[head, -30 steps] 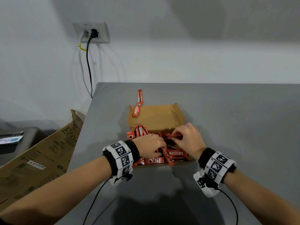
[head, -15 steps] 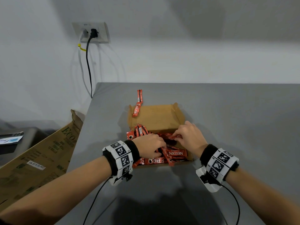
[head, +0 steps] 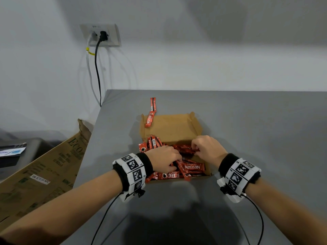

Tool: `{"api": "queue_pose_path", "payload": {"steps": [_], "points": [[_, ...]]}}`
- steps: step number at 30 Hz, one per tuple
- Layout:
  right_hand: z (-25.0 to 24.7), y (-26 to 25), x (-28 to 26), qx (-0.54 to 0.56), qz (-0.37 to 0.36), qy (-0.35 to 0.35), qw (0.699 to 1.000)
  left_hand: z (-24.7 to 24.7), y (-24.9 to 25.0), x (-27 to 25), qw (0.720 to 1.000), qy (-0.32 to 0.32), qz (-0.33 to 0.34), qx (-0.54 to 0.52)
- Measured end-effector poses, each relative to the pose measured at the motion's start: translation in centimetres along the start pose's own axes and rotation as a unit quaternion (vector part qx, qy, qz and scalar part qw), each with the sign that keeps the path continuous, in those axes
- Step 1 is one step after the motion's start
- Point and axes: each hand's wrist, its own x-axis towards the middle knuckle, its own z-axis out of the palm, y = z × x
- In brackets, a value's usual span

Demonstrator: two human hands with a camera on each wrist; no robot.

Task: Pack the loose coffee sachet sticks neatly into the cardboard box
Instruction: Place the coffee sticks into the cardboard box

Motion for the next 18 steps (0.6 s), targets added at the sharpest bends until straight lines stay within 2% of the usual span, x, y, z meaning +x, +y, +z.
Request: {"api": "queue_pose_path", "payload": {"steps": [3, 8, 12, 18], "points": [[0.4, -0.2, -0.1, -0.028, -0.006, -0.005, 1.000, 0.0, 0.0, 0.0, 1.000, -0.003, -0.002, 0.004], [0.4, -0.3, -0.5, -0.015, -0.015, 0.020, 1.000, -0.1, 0.1, 0.0, 1.000, -0.002, -0.002, 0.002], [0.7, -1.1, -1.2, -0.072, -0.044, 0.032, 0.996, -0.1, 0.2, -0.1, 1.000, -0.001, -0.004, 0.008], [0.7, -1.1, -1.1, -0.071, -0.005, 0.019, 0.997, -0.1, 0.2, -0.1, 1.000, -0.008, -0.015, 0.016]]}}
